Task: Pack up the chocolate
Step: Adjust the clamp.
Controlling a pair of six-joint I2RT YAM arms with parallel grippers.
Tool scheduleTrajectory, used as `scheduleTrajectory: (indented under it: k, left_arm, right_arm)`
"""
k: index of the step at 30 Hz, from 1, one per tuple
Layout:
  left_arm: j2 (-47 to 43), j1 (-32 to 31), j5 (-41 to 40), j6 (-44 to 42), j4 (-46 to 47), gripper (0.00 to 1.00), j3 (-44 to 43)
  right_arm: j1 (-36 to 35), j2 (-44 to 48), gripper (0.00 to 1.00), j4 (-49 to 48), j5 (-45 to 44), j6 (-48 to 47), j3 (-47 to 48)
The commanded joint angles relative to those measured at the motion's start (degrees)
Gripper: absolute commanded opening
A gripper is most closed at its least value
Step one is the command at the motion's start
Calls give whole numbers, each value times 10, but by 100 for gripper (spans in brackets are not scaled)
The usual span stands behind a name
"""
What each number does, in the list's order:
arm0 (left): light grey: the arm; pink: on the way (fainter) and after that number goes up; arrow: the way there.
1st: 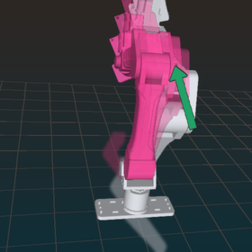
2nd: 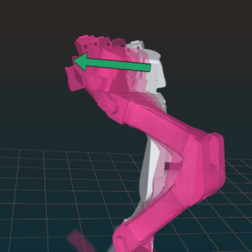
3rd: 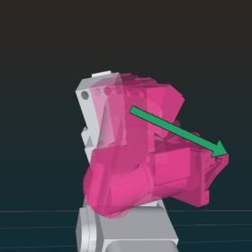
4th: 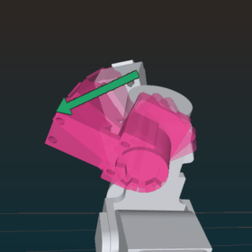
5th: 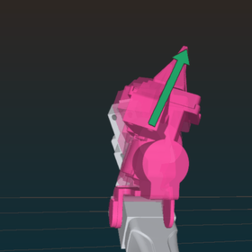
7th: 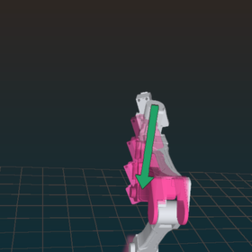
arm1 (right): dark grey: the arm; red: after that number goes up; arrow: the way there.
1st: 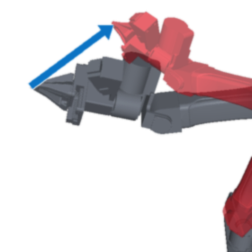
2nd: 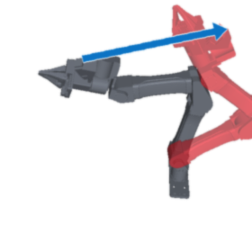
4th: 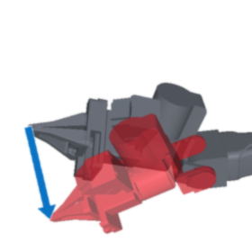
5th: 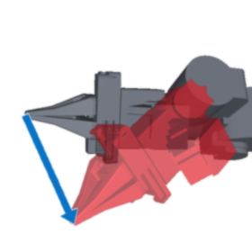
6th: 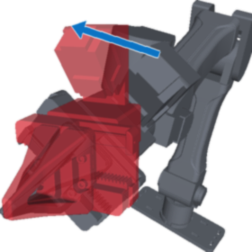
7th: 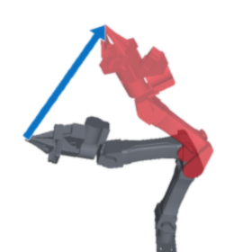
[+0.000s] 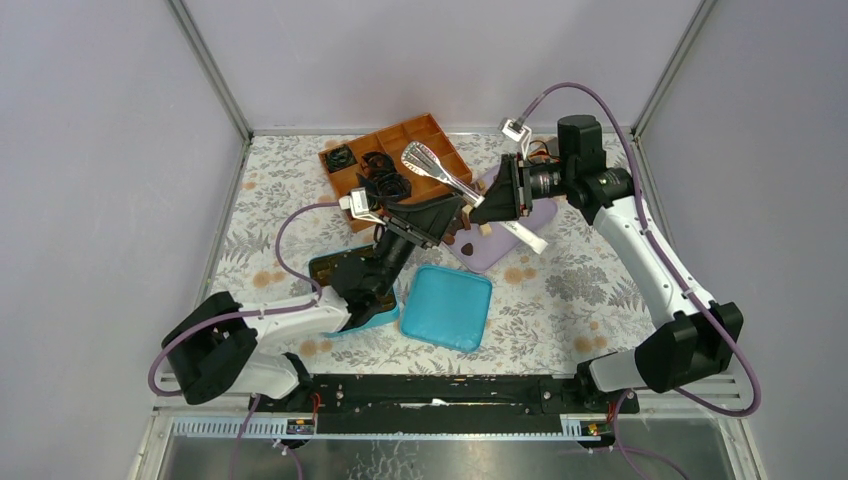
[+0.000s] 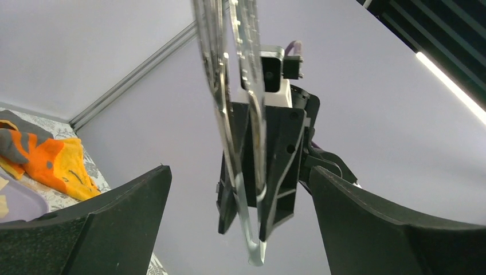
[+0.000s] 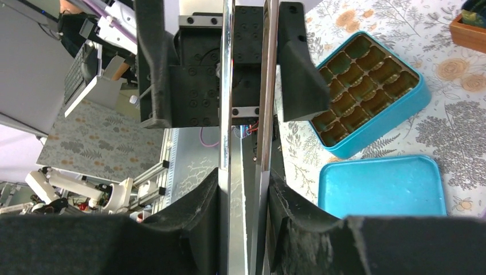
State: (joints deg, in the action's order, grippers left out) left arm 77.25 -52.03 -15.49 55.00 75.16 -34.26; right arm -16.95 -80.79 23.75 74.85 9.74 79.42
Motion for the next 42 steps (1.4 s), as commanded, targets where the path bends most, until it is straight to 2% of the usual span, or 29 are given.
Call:
scheduleTrajectory:
  k: [1,3,10,16,19,22,26,30,37,42]
  left_arm:
    - [10,4,-27,10,-5,98,-29]
    - [17,6,-20,12,3,95,-39]
    - [39,11,-5,28,39,67,-52]
    - [40,13,3,29,59,24,-44]
    - [40,14,6,31,68,13,-41]
    - [41,15,8,34,78,9,-37]
    - [41,15,6,40,79,9,-35]
    - [40,15,3,43,68,10,-36]
    - [36,15,-5,43,43,10,-37]
    - [38,15,-7,47,44,11,-35]
  right_arm:
    - [-14,30,10,-5,40,-9,8]
    - [-20,31,9,-5,40,-9,5]
    - [-28,34,11,-11,33,-4,-8]
    - [-30,35,14,-10,28,-4,-15]
    - [-31,35,17,-11,27,-2,-16]
    - [-32,34,22,-14,28,3,-18]
    - [-35,32,35,-16,28,3,-17]
    - [-42,26,43,30,6,-47,1]
    - [-52,14,43,82,-27,-95,27]
    - [-53,7,33,83,-26,-95,38]
